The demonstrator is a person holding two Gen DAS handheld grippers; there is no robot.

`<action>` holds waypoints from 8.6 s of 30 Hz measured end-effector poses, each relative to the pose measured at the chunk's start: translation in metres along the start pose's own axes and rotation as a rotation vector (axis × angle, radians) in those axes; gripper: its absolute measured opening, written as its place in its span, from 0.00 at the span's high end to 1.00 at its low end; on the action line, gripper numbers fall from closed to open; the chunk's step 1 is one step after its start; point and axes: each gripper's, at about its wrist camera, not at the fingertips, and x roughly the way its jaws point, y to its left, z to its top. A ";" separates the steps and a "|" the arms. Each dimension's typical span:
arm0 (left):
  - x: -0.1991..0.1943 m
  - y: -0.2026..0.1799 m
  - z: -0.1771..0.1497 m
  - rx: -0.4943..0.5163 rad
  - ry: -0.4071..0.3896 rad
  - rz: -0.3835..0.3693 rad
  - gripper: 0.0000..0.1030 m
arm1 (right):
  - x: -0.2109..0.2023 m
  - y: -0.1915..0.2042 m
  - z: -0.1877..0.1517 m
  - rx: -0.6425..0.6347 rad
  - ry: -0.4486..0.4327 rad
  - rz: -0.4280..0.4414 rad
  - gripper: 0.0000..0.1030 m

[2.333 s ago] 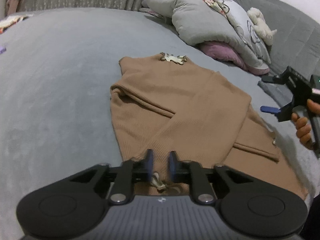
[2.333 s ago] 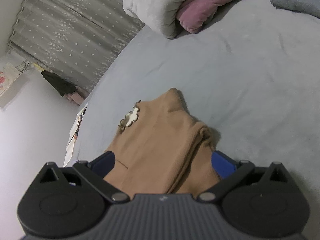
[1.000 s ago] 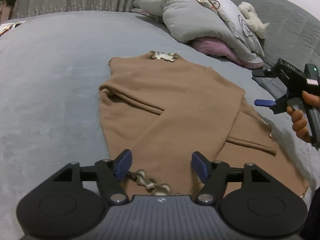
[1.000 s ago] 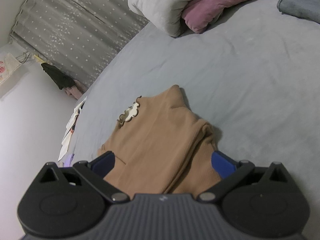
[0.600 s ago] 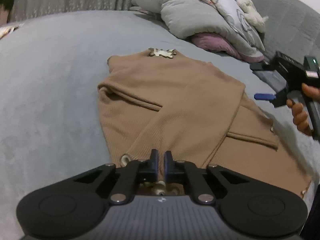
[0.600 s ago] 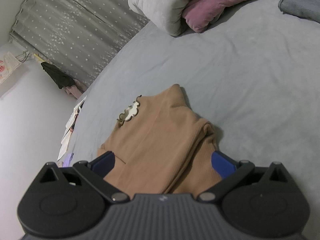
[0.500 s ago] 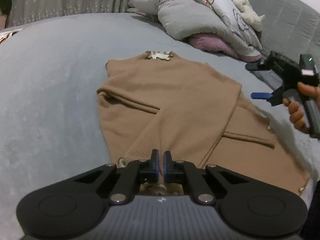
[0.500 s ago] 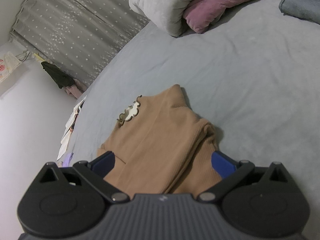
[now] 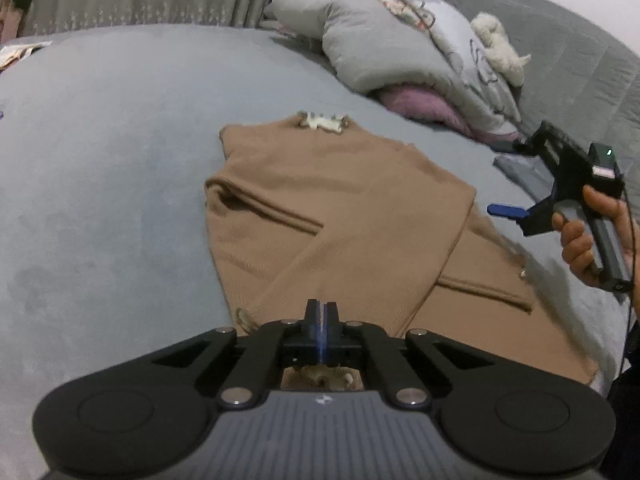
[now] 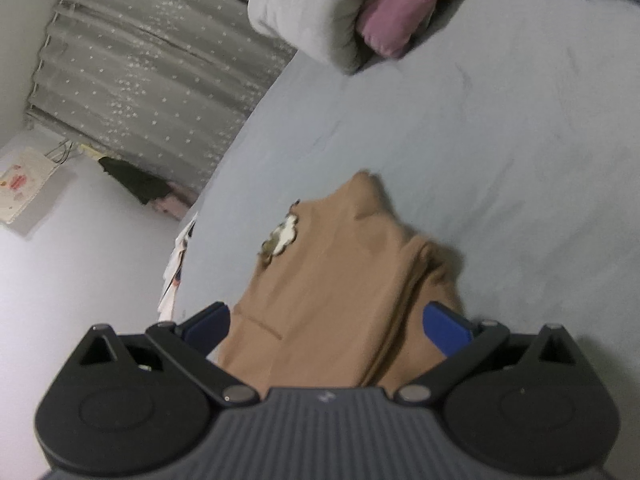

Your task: Fold clothes

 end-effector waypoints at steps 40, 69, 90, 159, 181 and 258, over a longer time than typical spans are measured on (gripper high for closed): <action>0.050 -0.039 0.002 -0.040 -0.062 0.343 0.00 | 0.056 0.058 -0.112 -0.845 0.012 -0.395 0.11; -0.047 -0.063 -0.103 -0.012 -0.041 0.195 0.00 | -0.164 -0.017 -0.181 -0.316 -0.130 -0.308 0.10; -0.069 -0.020 -0.120 -0.414 -0.096 -0.065 0.03 | -0.155 -0.029 -0.196 -0.203 -0.052 -0.251 0.65; -0.117 -0.022 -0.153 -0.485 -0.282 -0.070 0.97 | -0.224 -0.015 -0.229 -0.307 -0.278 -0.167 0.94; -0.161 0.007 -0.127 -0.450 -0.332 -0.040 0.95 | -0.243 0.028 -0.212 -0.542 -0.244 -0.283 0.07; 0.069 0.088 0.135 -0.084 -0.206 0.303 0.81 | 0.034 0.058 0.023 -0.838 -0.134 -0.405 0.54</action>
